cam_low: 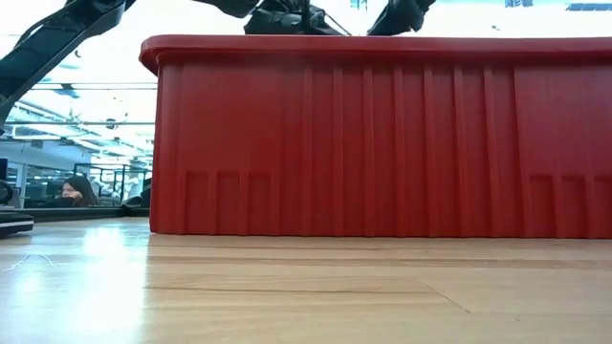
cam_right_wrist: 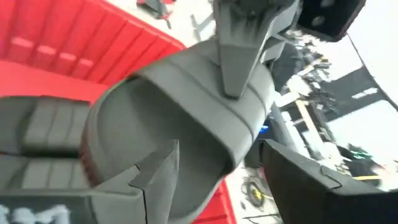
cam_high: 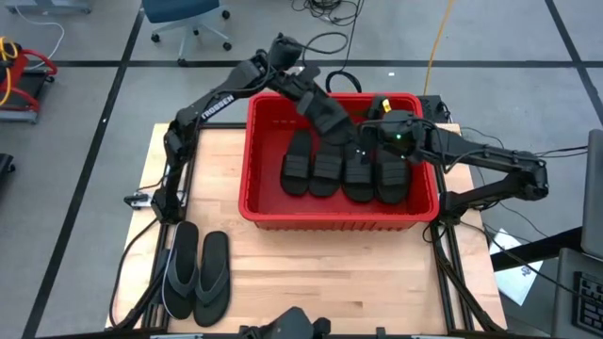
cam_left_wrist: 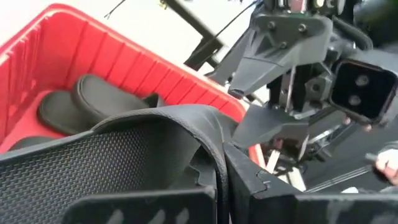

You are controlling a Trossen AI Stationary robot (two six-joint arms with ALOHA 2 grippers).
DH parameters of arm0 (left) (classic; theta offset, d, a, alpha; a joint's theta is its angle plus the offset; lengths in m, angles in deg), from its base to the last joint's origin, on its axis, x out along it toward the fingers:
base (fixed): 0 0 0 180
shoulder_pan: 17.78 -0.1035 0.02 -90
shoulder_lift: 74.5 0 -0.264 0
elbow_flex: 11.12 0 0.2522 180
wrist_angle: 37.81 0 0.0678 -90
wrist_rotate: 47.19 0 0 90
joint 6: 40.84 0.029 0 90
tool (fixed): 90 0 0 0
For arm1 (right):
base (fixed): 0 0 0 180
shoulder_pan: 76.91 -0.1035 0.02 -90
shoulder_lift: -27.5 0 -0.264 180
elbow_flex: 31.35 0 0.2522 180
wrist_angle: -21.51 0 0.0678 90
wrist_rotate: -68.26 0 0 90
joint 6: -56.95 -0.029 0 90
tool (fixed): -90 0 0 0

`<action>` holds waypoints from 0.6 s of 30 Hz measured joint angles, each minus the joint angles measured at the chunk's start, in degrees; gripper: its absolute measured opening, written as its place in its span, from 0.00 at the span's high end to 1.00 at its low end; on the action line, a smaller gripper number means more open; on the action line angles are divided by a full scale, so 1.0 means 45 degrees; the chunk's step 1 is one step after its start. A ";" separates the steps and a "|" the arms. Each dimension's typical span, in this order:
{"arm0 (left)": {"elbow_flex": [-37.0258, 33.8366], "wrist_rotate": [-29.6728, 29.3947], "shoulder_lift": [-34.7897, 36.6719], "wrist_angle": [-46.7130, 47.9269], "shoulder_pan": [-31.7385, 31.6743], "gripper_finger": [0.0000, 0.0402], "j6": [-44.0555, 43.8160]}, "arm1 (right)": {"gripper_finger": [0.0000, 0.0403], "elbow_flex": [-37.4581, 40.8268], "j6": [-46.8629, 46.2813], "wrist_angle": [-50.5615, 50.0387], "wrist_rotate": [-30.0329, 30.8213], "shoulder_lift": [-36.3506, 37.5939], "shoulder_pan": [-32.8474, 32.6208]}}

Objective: Pick and place slides into bin
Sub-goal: Put the black slide on top of the other black slide into the red bin

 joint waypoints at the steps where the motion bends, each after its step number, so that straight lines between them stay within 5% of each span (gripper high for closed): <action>1: -0.0004 0.0041 -0.0004 -0.0198 0.0031 0.99 -0.0172 | 0.46 -0.0012 0.0057 0.0137 0.0184 -0.0072 0.0000; 13: -0.0009 0.0147 -0.0012 -0.0157 0.0684 0.99 -0.0331 | 0.47 -0.0019 0.1203 0.0720 0.0708 -0.0802 0.0233; 18: -0.0013 0.0170 -0.0017 -0.0061 0.0811 0.99 -0.0311 | 0.55 -0.0019 0.1526 0.0618 0.0752 -0.0997 0.0282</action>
